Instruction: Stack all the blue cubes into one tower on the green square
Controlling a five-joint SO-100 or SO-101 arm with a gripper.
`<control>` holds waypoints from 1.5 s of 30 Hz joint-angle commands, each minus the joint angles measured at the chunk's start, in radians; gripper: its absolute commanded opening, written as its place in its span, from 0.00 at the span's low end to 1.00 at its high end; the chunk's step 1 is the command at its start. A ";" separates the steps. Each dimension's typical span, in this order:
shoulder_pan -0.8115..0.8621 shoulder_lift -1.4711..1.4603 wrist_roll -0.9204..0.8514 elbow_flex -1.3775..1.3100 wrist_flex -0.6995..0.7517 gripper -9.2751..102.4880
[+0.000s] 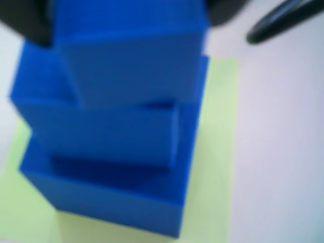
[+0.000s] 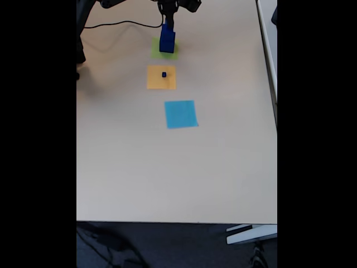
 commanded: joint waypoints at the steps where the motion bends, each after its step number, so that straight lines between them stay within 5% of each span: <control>1: 0.008 0.052 -0.009 -0.015 0.006 0.19; 45: 0.020 0.061 0.017 -0.012 0.037 0.19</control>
